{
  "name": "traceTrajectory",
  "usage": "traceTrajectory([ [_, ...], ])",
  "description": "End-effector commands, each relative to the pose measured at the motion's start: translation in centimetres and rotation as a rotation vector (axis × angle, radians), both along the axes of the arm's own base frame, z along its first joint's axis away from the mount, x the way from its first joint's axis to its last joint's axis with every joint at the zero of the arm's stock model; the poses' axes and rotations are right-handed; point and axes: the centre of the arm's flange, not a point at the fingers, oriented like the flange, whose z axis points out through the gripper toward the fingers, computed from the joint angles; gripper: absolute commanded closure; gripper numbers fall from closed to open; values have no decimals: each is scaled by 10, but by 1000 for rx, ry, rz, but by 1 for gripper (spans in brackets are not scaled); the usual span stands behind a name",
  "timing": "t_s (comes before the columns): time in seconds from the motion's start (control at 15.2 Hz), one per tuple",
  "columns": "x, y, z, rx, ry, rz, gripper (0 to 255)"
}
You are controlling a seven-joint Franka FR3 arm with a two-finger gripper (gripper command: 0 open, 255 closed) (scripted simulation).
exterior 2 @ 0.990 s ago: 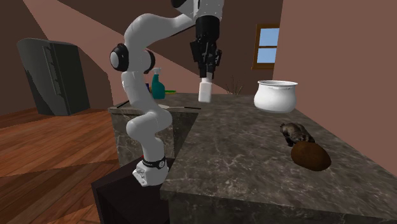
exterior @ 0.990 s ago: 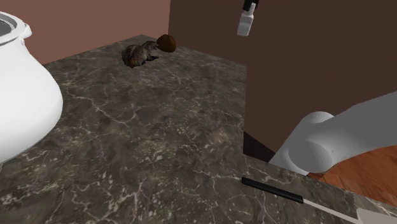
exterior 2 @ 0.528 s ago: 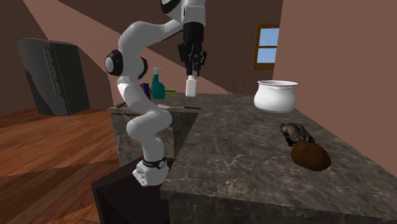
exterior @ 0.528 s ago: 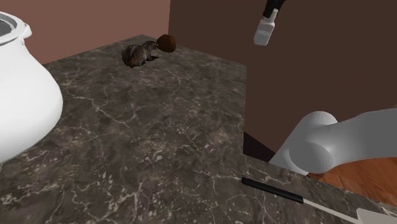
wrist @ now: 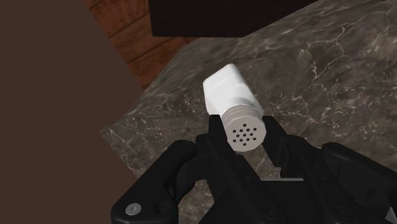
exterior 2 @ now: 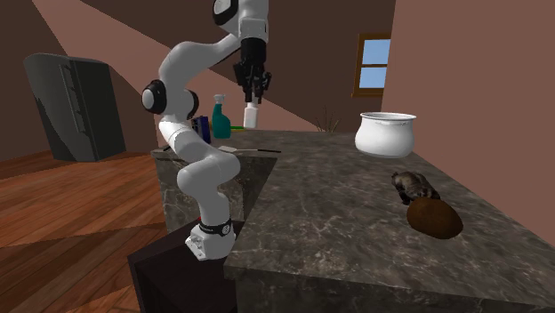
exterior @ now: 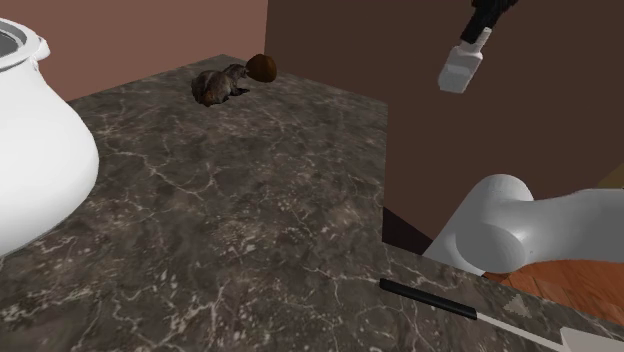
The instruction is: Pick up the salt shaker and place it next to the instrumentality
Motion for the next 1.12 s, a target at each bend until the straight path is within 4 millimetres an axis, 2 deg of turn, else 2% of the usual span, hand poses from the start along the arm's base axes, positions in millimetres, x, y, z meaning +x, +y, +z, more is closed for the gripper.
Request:
traceTrajectory([
  [0.0, -23, 15, -3, 0, 1, -1, 255],
  [1.06, -215, 103, -2, 0, 1, -1, 255],
])
